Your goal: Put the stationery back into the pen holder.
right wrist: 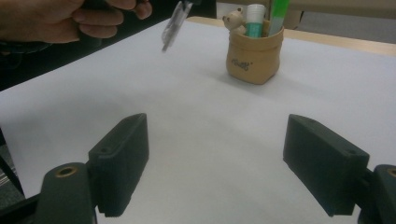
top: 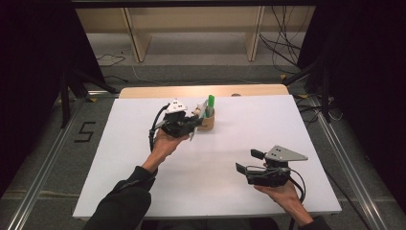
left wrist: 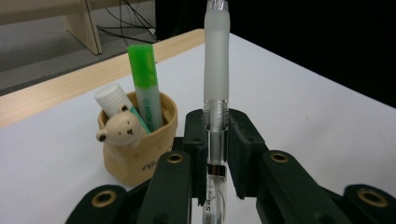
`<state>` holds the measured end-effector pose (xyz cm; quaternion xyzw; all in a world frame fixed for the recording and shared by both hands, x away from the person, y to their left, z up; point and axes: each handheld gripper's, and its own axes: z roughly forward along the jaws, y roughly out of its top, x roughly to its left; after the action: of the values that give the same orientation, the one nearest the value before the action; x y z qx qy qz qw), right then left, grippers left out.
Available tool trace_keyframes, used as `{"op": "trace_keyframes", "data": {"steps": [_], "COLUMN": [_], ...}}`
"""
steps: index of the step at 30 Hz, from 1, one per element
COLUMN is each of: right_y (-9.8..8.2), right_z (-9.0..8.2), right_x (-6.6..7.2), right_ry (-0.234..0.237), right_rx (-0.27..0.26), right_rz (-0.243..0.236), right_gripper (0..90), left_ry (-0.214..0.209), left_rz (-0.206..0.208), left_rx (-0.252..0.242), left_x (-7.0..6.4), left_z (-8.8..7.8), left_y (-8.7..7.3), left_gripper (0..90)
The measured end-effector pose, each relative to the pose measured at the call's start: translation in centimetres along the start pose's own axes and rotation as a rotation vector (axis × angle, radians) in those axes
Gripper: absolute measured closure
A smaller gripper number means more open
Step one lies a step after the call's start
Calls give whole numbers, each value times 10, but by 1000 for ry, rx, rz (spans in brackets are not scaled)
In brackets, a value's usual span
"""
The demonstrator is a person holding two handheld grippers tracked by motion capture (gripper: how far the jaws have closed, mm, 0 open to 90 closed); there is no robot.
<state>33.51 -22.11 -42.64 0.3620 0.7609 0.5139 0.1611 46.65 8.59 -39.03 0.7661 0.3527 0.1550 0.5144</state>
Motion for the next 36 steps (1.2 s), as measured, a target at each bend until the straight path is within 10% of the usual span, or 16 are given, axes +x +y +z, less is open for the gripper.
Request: {"op": "trace_keyframes", "data": {"steps": [36], "right_y": [-4], "right_z": [8], "right_x": [4], "right_ry": [42], "right_rx": [34], "right_rz": [-36], "right_gripper": [244], "left_ry": [107], "left_rz": [-27], "left_rx": [-78], "left_x": [20], "left_z": [76], "left_y": [39], "left_gripper": [784]}}
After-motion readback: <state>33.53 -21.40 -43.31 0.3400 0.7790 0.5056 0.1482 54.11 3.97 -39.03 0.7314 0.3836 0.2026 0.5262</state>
